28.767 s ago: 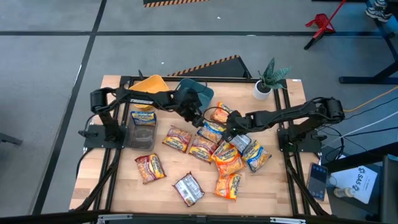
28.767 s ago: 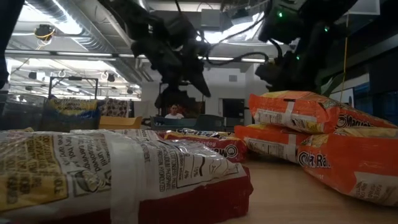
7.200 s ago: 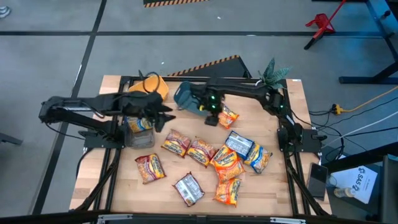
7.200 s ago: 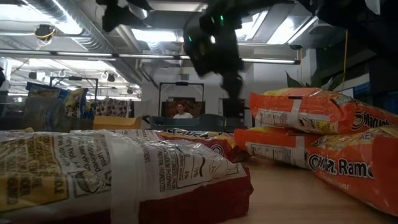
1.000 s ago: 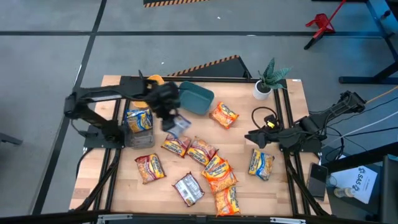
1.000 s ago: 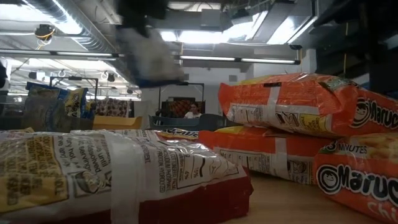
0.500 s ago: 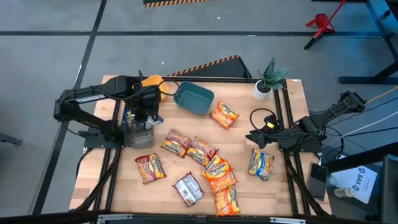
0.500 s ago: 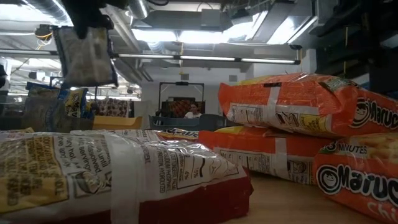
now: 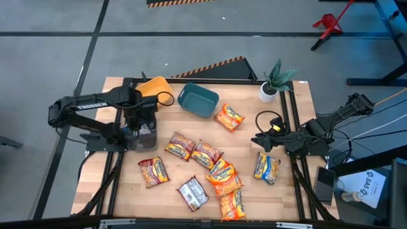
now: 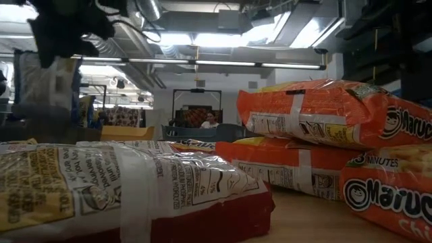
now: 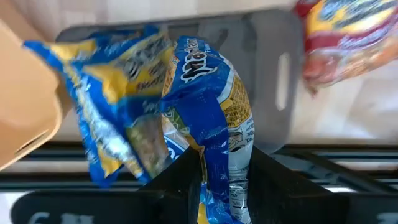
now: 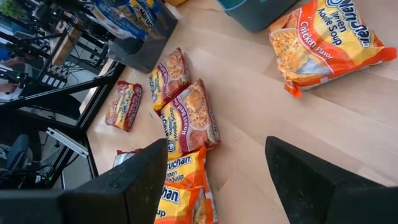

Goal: Sort Maruchan noodles
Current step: Put the blue noodle pack into the black bin

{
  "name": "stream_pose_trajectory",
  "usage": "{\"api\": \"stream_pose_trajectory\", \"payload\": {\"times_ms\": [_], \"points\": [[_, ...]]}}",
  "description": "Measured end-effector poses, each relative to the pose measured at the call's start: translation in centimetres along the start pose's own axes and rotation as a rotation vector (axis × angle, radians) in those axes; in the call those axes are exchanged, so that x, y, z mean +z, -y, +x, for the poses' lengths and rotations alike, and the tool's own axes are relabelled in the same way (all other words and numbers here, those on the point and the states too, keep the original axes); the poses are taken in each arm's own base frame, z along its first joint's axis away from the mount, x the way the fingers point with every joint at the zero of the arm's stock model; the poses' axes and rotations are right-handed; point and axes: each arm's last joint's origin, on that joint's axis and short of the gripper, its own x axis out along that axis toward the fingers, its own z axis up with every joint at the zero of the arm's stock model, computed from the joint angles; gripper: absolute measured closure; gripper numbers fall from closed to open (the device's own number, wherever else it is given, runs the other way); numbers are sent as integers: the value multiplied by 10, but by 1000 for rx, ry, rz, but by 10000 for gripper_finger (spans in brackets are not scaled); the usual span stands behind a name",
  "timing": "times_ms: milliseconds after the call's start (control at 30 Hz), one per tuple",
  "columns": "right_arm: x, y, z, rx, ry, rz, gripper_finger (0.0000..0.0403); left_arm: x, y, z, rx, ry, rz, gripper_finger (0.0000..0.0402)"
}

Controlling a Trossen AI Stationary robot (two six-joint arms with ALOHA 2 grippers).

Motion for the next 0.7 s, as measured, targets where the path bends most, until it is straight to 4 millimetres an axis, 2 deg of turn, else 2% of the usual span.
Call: {"api": "stream_pose_trajectory", "payload": {"times_ms": [200,700], "points": [[0,0,0,0,2,8,143,-13,2,9,9,-8,57,313],[0,2,0,-19,7,0,143,-7,-1,34,-37,0,197,313]]}}
